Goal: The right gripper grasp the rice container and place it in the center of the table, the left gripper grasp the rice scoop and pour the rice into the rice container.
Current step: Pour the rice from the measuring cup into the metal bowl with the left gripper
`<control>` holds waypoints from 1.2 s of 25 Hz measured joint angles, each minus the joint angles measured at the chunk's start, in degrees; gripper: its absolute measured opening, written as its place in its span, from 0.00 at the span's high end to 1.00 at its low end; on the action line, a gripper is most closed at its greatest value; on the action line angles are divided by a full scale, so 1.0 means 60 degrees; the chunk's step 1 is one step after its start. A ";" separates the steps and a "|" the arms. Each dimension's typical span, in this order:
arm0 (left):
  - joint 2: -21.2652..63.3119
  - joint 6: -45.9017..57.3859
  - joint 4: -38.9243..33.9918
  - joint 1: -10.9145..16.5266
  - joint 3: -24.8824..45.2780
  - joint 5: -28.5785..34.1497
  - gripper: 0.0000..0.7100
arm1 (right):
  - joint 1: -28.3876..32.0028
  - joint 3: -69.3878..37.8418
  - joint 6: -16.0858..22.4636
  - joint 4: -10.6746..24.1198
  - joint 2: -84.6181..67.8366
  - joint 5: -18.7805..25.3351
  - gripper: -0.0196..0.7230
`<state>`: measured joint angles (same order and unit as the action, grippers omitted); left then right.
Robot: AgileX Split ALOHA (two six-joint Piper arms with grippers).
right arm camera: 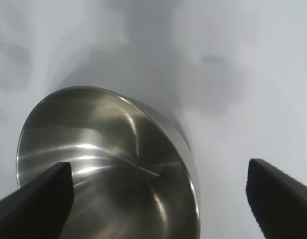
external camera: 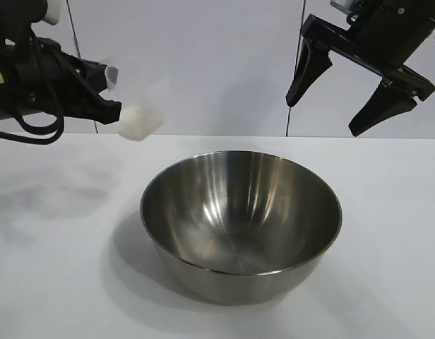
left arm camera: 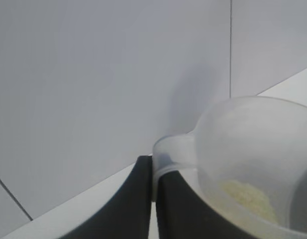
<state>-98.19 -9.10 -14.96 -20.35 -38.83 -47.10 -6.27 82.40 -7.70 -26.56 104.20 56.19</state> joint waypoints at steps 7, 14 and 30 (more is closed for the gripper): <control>0.0739 -0.0038 -0.0768 -0.0065 -0.0117 0.1839 0.99 | 0.0000 0.0000 -0.0010 0.0000 0.0000 0.0000 0.10; 0.1085 -0.0362 -0.0971 -0.0659 -0.1048 0.3195 0.99 | 0.0000 0.0000 -0.0010 0.0000 0.0000 0.0000 0.10; 0.1085 -0.2125 -0.0982 -0.1550 -0.1419 0.4638 0.99 | 0.0000 0.0000 -0.0010 0.0010 0.0000 0.0000 0.10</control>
<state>-91.67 -21.85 -20.85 -29.64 -47.34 -19.27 -6.27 82.40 -7.75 -26.50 104.20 56.19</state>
